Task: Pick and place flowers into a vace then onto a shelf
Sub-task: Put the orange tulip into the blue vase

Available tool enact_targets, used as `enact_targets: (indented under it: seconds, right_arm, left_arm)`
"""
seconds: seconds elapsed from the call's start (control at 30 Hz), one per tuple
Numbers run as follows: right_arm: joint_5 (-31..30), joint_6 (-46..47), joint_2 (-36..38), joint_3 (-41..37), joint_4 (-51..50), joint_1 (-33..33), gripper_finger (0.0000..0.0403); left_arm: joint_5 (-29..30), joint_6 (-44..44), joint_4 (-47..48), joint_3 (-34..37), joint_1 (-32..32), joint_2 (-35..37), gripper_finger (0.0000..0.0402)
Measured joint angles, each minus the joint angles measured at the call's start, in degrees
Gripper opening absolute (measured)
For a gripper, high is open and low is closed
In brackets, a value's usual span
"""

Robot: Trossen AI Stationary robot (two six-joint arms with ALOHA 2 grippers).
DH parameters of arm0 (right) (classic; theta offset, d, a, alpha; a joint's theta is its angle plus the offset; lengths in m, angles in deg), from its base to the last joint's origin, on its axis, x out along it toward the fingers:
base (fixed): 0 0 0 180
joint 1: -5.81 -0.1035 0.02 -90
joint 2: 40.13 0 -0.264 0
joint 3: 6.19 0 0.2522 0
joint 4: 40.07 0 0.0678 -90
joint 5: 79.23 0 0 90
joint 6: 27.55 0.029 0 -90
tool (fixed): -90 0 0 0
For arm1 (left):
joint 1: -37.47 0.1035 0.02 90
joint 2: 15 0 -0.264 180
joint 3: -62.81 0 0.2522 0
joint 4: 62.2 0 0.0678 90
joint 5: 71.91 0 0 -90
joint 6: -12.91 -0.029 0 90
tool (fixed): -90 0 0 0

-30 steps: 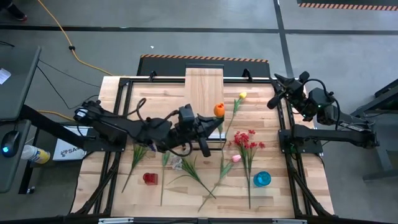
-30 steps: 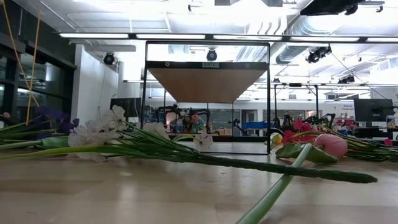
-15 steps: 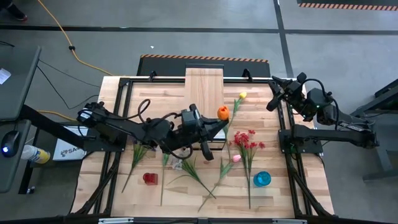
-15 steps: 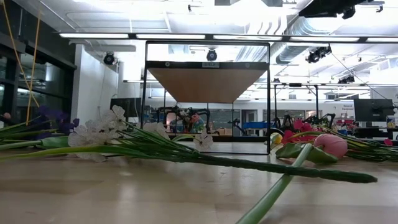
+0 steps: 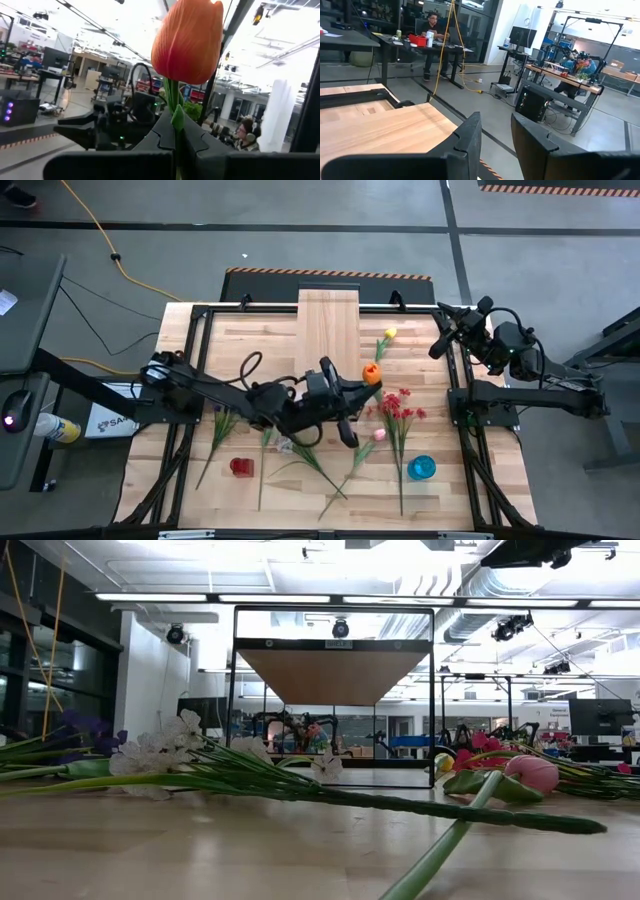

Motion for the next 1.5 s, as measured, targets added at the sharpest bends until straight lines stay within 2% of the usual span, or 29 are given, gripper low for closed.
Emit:
enact_targets:
  seconds: [0.17,0.4,0.63,0.97,1.1,1.2,1.4,1.5]
  right_arm:
    - [0.2,0.0,0.0,0.0,0.0,0.0,0.0099]
    - [0.2,-1.5,0.0,0.0,0.0,0.0,0.0099]
    - [0.1,-3.1,0.0,0.0,-0.1,0.0,0.0099]
    - [-8.8,-3.6,0.0,0.0,-0.2,0.0,0.0099]
    - [-8.3,-4.0,0.0,0.0,-0.2,0.0,0.0099]
    - [-3.5,-0.1,0.0,0.0,-0.5,0.0,0.0099]
    - [20.0,10.6,0.0,0.0,-3.4,0.0,0.0099]
    - [28.7,14.5,0.0,0.0,-5.3,0.0,0.0099]
  left_arm:
    - [-1.9,-1.9,0.5,-4.0,0.0,-3.5,0.003]
    - [-2.4,-3.2,5.8,-9.2,0.0,-5.5,0.003]
    - [-3.0,-2.9,2.8,-10.6,0.0,-8.4,0.003]
    - [-4.6,-4.5,8.8,-21.3,0.0,-13.9,0.003]
    - [-3.8,-5.1,12.2,-24.8,-0.1,-15.9,0.003]
    - [-2.4,-5.5,13.8,-25.9,-0.1,-16.6,0.003]
    - [2.4,-6.3,16.1,-26.1,-0.1,-16.5,0.003]
    - [5.3,-6.4,18.4,-26.1,-0.1,-16.3,0.003]
